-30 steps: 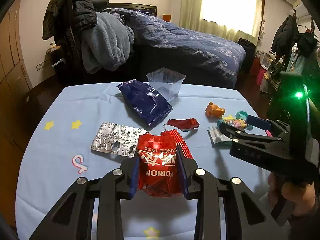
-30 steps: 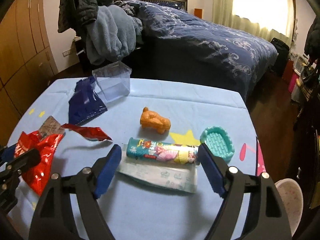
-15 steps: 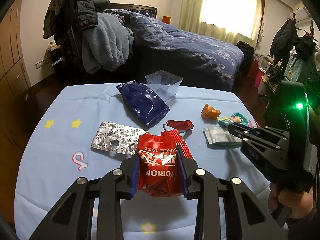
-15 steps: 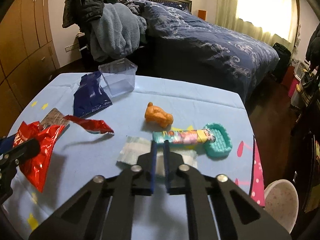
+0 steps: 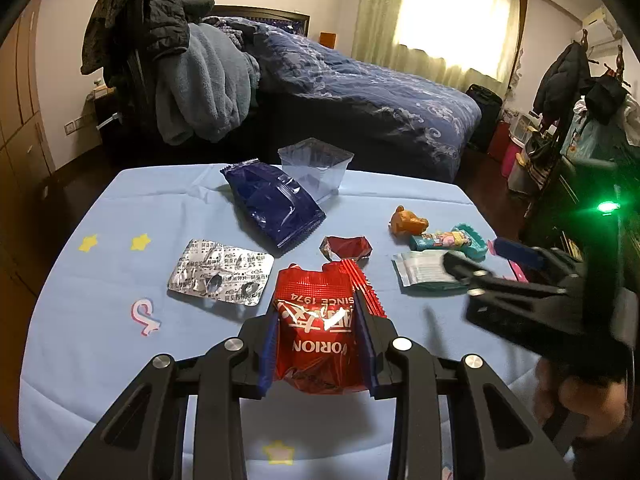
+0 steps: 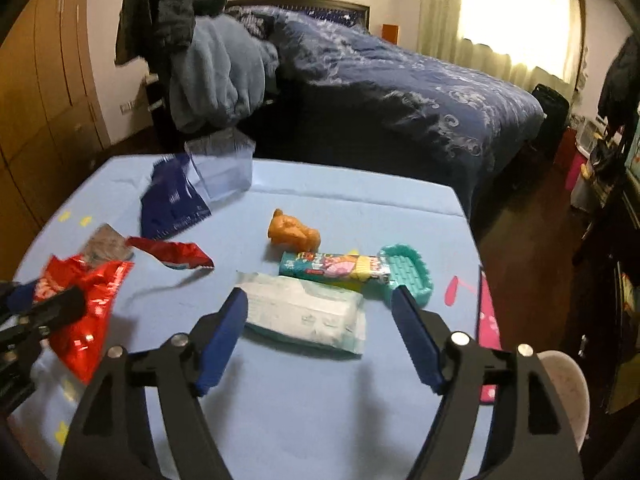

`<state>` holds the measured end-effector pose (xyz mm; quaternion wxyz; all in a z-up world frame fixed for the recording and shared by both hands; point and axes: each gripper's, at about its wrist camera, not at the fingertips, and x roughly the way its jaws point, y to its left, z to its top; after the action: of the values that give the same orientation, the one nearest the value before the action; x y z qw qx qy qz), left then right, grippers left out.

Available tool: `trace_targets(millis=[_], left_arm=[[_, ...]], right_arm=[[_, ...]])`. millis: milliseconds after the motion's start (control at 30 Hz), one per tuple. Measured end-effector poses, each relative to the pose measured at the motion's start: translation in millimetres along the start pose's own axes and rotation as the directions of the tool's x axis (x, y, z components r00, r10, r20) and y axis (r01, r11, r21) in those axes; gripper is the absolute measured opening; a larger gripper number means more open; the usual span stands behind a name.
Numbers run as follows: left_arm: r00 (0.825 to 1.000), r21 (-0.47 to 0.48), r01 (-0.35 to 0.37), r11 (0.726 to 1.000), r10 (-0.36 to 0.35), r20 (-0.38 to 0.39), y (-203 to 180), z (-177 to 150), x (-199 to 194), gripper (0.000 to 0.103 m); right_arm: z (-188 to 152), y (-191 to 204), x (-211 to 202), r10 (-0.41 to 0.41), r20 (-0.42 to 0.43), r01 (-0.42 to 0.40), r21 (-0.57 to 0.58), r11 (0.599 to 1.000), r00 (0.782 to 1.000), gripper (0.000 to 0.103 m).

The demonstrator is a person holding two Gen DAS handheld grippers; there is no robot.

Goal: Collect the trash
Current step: 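Hold the red wrapper in the left tool while the right tool lifts the white wet-wipe pack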

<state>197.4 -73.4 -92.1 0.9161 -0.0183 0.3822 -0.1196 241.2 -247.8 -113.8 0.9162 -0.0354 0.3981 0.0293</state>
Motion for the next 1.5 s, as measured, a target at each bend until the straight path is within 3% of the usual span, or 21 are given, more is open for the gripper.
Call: trace_targets(millis=[100, 200, 233, 267, 300, 400, 433, 700, 733, 767, 833, 933, 1133, 1233, 1300, 1467, 1500], left_arm=[[1.000, -0.001, -0.004, 1.000, 0.004, -0.005, 3, -1, 1, 0.034], [1.000, -0.009, -0.006, 1.000, 0.006, -0.007, 7, -1, 3, 0.034], [1.000, -0.010, -0.007, 1.000, 0.007, -0.007, 8, -1, 3, 0.034], [1.000, -0.014, -0.007, 1.000, 0.006, -0.007, 9, -1, 3, 0.034], [1.000, -0.017, -0.004, 1.000, 0.004, -0.009, 10, -1, 3, 0.034], [1.000, -0.021, -0.001, 1.000, 0.001, -0.006, 9, -2, 1, 0.034], [1.000, -0.021, 0.000, 1.000, 0.000, -0.005, 9, -2, 1, 0.034], [1.000, -0.020, -0.008, 1.000, 0.008, 0.003, 11, -4, -8, 0.034], [1.000, -0.022, -0.009, 1.000, 0.009, 0.003, 11, -3, -8, 0.034], [1.000, -0.023, -0.007, 1.000, 0.007, 0.004, 11, -3, -8, 0.035], [1.000, -0.026, -0.001, 1.000, 0.001, 0.006, 11, -3, -9, 0.035], [1.000, -0.024, 0.003, 1.000, -0.003, 0.003, 10, -3, -7, 0.035], [1.000, -0.015, -0.002, 1.000, 0.001, -0.011, 8, -4, 0, 0.035], [1.000, -0.018, -0.006, 1.000, 0.006, -0.017, 8, -3, 3, 0.035], [1.000, -0.016, -0.008, 1.000, 0.008, -0.014, 8, -3, 4, 0.035], [1.000, -0.020, -0.020, 1.000, 0.020, -0.007, 9, -2, 2, 0.035], [1.000, -0.022, -0.025, 0.999, 0.025, -0.003, 10, -3, 1, 0.035]], right_arm=[[-2, 8, 13, 0.029, -0.036, -0.029, 0.012, 1.000, 0.999, 0.076], [-4, 17, 15, -0.002, -0.035, 0.001, -0.013, 1.000, 0.999, 0.073], [-5, 19, 14, 0.012, -0.035, -0.013, -0.023, 1.000, 0.999, 0.053], [-5, 22, 14, 0.023, -0.041, -0.024, -0.034, 0.999, 0.999, 0.043], [-6, 25, 13, 0.029, -0.045, -0.031, -0.044, 0.999, 0.999, 0.039], [-9, 30, 10, 0.050, -0.054, -0.054, -0.060, 0.997, 0.997, 0.004], [-10, 32, 7, 0.053, -0.058, -0.057, -0.066, 0.996, 0.997, 0.003], [-17, 17, -18, 0.047, -0.001, -0.047, -0.069, 0.996, 0.999, 0.006], [-13, 11, -17, 0.027, -0.002, -0.027, -0.068, 0.997, 1.000, 0.027], [-9, 4, -17, 0.018, 0.006, -0.018, -0.047, 0.999, 1.000, 0.063], [-4, -4, -16, 0.030, 0.026, -0.029, -0.022, 0.999, 0.999, 0.078], [4, -9, -2, 0.056, -0.015, -0.056, -0.033, 0.998, 0.998, 0.081], [-1, -3, 21, 0.077, -0.084, -0.080, -0.034, 0.996, 0.994, 0.083], [-5, 8, 24, 0.014, -0.076, -0.020, -0.075, 0.997, 0.997, 0.084], [-6, 11, 23, 0.004, -0.071, -0.009, -0.075, 0.997, 0.997, 0.076], [-7, 18, 19, 0.034, -0.075, -0.043, -0.113, 0.993, 0.997, 0.036], [-7, 20, 18, 0.033, -0.075, -0.042, -0.120, 0.992, 0.997, 0.033]])
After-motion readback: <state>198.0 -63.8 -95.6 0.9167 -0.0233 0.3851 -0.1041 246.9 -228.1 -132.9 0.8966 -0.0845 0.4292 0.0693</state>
